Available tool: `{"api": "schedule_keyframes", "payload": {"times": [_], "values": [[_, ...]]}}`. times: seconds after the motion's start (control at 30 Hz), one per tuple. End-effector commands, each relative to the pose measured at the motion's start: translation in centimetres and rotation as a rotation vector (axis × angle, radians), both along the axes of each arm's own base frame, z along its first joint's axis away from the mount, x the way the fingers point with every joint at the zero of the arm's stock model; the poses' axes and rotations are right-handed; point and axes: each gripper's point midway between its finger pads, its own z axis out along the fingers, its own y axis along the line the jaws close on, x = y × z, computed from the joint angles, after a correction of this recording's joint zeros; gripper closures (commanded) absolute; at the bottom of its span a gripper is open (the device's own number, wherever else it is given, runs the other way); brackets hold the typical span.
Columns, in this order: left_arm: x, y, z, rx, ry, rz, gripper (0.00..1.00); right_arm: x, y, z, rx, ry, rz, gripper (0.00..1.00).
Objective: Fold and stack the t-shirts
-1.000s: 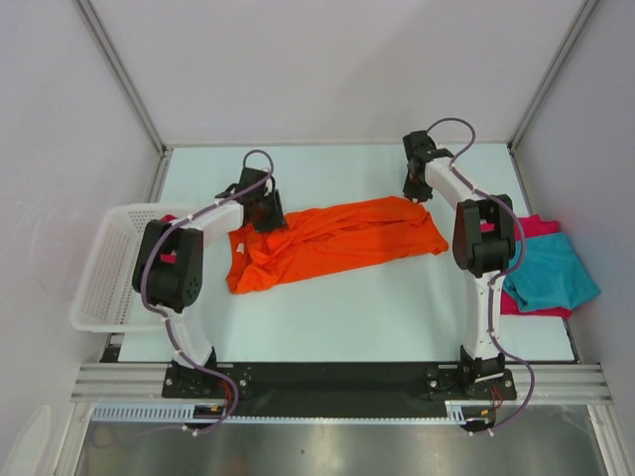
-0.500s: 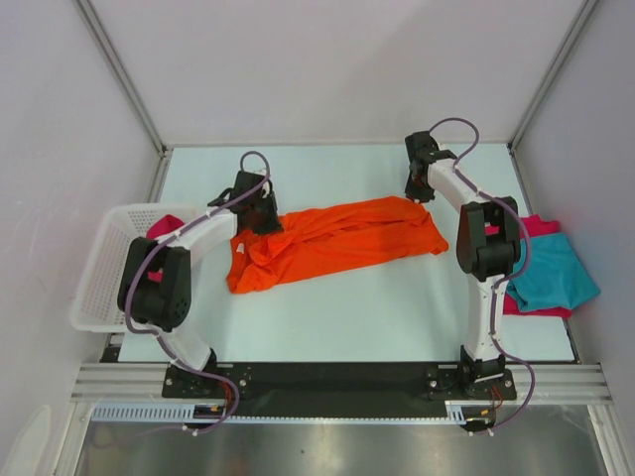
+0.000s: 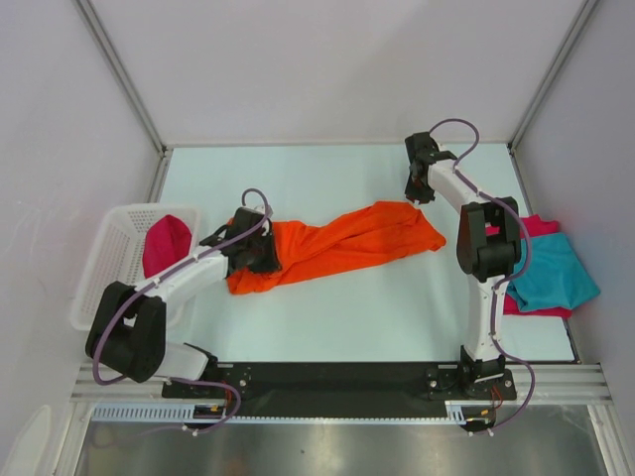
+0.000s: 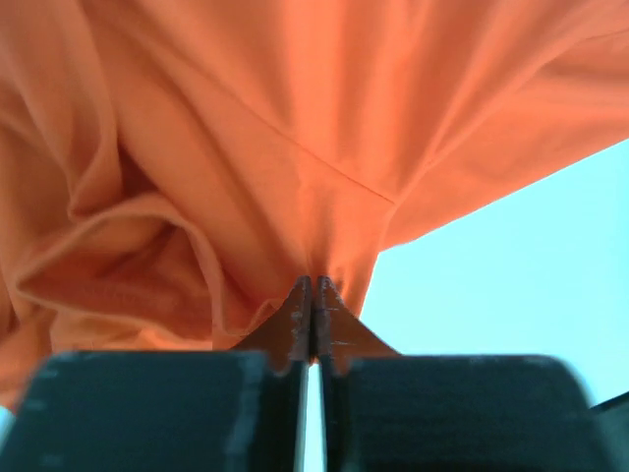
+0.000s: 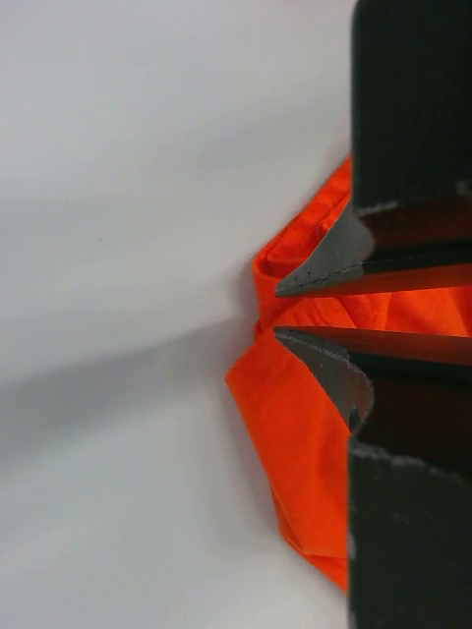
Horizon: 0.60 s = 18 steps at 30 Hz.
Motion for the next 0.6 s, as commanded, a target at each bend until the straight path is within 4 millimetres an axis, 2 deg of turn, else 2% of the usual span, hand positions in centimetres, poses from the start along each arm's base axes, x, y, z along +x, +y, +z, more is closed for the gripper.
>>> {"api": "schedule_keyframes", "payload": {"times": [0.0,0.03,0.07,0.17,0.33,0.37,0.53,0.57], "values": [[-1.0,0.2,0.3,-0.005,0.003,0.007,0.78,1.3,0.0,3.7,0.019,-0.101,-0.013,0.76],[-0.9,0.3,0.4,0.004,0.001,0.008,0.63,1.4,0.2,3.7,0.024,-0.101,-0.012,0.76],[-0.9,0.3,0.3,0.012,0.008,0.006,0.29,1.4,0.3,3.7,0.026,-0.097,-0.01,0.76],[-0.6,0.5,0.6,0.028,0.007,0.011,0.01,1.7,0.4,3.9,0.026,-0.103,-0.008,0.76],[-0.1,0.6,1.1,0.041,-0.006,0.016,0.0,2.6,0.8,4.0,0.033,-0.099,0.002,0.74],[-0.2,0.7,1.2,0.045,-0.006,0.015,0.0,3.3,1.4,4.9,0.05,-0.12,0.012,0.73],[0.0,1.2,2.1,0.058,-0.035,0.035,0.0,4.6,3.3,4.1,0.065,-0.087,0.053,0.72],[0.1,1.4,2.3,0.062,-0.042,0.04,0.0,5.3,4.0,4.9,0.077,-0.109,0.064,0.71]]}}
